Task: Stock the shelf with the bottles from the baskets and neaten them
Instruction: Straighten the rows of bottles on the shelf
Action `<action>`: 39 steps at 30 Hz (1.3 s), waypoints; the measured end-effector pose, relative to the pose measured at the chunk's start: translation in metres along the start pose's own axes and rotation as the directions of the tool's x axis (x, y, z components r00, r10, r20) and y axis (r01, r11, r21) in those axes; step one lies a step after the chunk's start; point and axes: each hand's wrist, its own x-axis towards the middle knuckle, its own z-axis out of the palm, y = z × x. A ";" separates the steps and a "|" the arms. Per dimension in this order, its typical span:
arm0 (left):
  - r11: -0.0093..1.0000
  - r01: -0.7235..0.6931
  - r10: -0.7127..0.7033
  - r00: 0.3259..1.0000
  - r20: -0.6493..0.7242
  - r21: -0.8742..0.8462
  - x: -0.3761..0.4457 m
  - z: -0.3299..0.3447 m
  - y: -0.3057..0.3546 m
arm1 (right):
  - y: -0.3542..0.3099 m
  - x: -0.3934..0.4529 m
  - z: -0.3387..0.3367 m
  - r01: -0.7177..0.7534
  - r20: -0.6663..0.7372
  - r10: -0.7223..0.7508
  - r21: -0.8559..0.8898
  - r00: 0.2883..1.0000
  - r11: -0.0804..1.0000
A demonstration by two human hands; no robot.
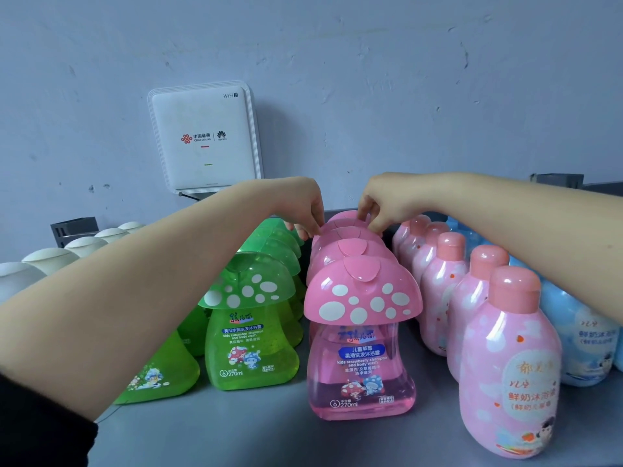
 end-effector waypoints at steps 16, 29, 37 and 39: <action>1.000 -0.010 0.010 0.999 0.032 0.008 -0.005 -0.005 0.000 | 0.000 0.000 -0.005 0.027 0.005 -0.027 -0.023 1.000 0.999; 0.994 -0.026 0.029 0.999 -0.026 0.107 0.032 -0.020 0.002 | 0.019 0.021 -0.018 -0.084 0.057 0.094 -0.147 0.994 0.986; 0.988 -0.045 0.038 0.998 0.050 0.145 0.043 -0.006 -0.003 | 0.017 0.039 -0.003 -0.088 0.139 0.117 -0.199 0.983 0.976; 0.986 -0.054 0.046 0.997 0.056 0.160 0.043 -0.005 -0.004 | 0.018 0.044 0.002 -0.081 0.131 0.110 -0.211 0.985 0.974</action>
